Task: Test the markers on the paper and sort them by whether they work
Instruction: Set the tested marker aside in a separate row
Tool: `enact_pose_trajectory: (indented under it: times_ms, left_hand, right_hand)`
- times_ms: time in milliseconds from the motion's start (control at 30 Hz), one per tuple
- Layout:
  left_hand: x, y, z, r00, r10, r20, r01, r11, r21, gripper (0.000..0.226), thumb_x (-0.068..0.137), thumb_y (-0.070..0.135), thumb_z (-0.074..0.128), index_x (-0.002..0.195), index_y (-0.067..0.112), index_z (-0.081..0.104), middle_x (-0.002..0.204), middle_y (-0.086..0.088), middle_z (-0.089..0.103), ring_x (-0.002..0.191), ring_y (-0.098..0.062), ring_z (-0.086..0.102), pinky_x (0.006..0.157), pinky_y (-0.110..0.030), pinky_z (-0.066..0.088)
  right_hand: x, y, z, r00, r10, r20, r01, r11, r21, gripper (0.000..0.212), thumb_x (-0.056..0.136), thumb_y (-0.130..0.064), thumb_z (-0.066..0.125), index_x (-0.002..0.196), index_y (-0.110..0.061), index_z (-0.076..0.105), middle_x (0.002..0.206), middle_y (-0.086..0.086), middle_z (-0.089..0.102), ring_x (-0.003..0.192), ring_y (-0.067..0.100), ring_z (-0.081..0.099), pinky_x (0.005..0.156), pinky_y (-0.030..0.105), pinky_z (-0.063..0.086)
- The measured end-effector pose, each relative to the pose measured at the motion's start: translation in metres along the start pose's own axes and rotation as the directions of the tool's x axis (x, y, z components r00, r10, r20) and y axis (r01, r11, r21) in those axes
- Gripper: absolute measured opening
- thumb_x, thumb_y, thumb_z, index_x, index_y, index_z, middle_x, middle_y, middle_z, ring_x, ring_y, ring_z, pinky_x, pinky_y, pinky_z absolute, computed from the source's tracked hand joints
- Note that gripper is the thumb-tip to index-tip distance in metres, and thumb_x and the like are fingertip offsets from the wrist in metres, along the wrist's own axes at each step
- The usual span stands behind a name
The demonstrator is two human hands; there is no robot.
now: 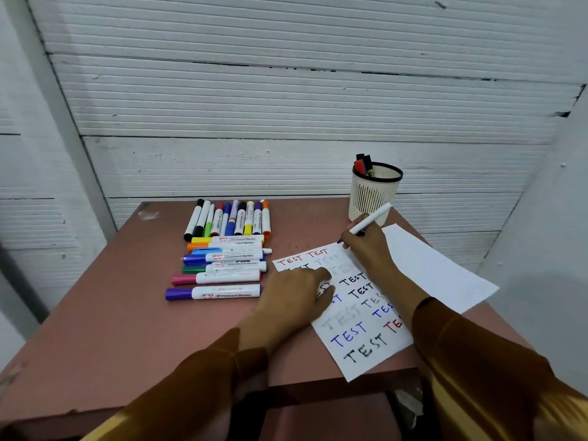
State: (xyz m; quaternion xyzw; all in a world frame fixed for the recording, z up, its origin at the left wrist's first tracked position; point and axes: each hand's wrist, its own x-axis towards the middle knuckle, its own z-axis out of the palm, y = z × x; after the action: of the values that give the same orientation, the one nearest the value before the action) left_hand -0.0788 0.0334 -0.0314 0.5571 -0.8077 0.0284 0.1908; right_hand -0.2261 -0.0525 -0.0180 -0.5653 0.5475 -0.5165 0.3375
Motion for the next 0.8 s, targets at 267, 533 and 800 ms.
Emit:
enact_pose_trajectory:
  times_ms: [267,533,800]
  left_hand:
    - [0.000,0.001,-0.001,1.000,-0.011,0.008,0.011,1.000,0.007,0.037,0.094,0.048,0.037,0.125,0.033,0.051,0.113,0.002,0.065,0.101,-0.017,0.060,0.069,-0.027,0.039]
    - [-0.001,0.000,0.001,1.000,-0.004,0.011,0.004,1.000,0.002,0.037,0.094,0.047,0.036,0.124,0.033,0.052,0.116,0.003,0.064,0.104,-0.017,0.059,0.073,-0.027,0.042]
    - [-0.001,-0.001,0.001,1.000,0.004,0.011,-0.004,1.000,0.007,0.037,0.094,0.046,0.036,0.125,0.032,0.052,0.115,0.001,0.064,0.104,-0.019,0.058,0.071,-0.028,0.041]
  right_hand:
    - [0.000,0.001,0.001,0.997,-0.064,0.053,0.072,0.987,-0.146,0.028,0.080,0.000,0.061,0.067,-0.020,0.046,0.075,0.011,0.062,0.077,0.026,0.061,0.073,0.034,0.048]
    - [0.001,0.004,0.002,0.989,-0.087,0.116,0.113,0.962,-0.249,0.025,0.082,-0.004,0.063,0.072,-0.018,0.046,0.085,0.016,0.063,0.080,0.022,0.059,0.061,0.016,0.041]
    - [0.008,0.011,0.003,1.000,-0.031,0.002,0.031,0.961,-0.275,0.017,0.082,-0.006,0.061,0.093,0.006,0.057,0.092,0.023,0.065,0.084,0.029,0.061,0.069,0.028,0.043]
